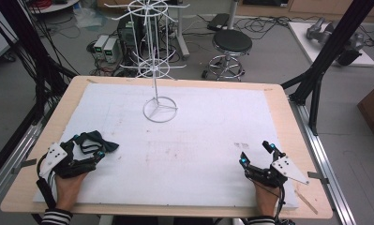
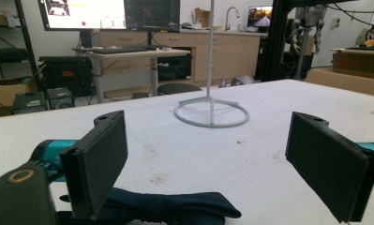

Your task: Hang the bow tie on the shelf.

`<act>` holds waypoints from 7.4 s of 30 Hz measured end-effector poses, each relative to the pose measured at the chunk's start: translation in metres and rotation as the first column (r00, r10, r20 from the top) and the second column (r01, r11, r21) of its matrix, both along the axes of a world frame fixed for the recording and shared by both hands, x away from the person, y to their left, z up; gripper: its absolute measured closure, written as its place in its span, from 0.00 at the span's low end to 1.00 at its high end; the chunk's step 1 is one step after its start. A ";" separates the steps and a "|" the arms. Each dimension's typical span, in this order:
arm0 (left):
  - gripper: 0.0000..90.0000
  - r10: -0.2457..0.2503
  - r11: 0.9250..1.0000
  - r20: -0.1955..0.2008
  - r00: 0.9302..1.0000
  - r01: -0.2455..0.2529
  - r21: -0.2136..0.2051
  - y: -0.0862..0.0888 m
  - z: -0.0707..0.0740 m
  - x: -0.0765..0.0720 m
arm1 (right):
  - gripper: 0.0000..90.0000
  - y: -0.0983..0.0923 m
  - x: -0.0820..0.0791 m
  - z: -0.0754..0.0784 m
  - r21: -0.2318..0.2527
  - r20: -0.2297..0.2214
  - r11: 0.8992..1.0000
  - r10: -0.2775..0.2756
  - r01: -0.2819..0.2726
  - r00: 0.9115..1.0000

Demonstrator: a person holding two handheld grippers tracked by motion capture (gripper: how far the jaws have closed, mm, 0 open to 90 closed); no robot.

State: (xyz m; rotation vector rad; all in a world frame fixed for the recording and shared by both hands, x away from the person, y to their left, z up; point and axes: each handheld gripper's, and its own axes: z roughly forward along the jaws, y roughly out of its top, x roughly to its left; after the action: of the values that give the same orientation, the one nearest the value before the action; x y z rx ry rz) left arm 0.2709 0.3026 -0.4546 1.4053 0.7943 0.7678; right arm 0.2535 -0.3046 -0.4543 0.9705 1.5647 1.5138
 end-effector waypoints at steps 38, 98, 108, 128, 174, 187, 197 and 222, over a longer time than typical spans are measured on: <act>0.15 0.010 1.000 -0.029 1.000 -0.010 0.018 0.010 0.020 0.004 | 0.09 0.001 0.000 0.000 -0.003 -0.003 1.000 -0.009 0.009 1.000; 0.27 0.132 0.930 -0.555 0.821 0.092 0.356 0.072 0.045 0.073 | 0.09 0.000 0.000 0.000 0.005 0.003 1.000 -0.020 0.020 1.000; 0.30 0.174 0.902 -0.621 0.765 0.129 0.412 0.068 0.039 0.083 | 0.09 0.000 -0.001 0.000 0.009 0.000 1.000 -0.021 0.021 1.000; 0.46 0.225 0.862 -0.667 0.711 0.174 0.476 0.059 0.039 0.094 | 0.09 0.000 -0.001 0.000 0.010 -0.001 1.000 -0.020 0.020 1.000; 0.89 0.249 0.832 -0.642 0.725 0.180 0.525 0.047 0.048 0.093 | 0.09 -0.001 -0.001 0.000 0.017 0.013 1.000 -0.021 0.021 1.000; 0.90 0.187 0.866 -0.500 0.845 0.099 0.490 0.052 0.068 0.082 | 0.09 -0.001 -0.001 0.000 0.016 0.013 1.000 -0.023 0.023 1.000; 0.90 0.144 0.900 -0.418 0.897 0.057 0.432 0.045 0.086 0.081 | 0.09 -0.001 -0.001 0.000 0.016 0.013 1.000 -0.023 0.023 1.000; 0.90 0.078 0.940 -0.277 0.958 0.023 0.341 0.023 0.127 0.089 | 0.09 -0.001 -0.001 0.000 0.016 0.013 1.000 -0.022 0.021 1.000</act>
State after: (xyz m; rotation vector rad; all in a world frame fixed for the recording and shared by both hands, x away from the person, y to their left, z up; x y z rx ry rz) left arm 0.3596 0.3253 -0.3274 1.8522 0.9366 0.7574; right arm 0.2522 -0.3056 -0.4548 0.9812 1.5300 1.5174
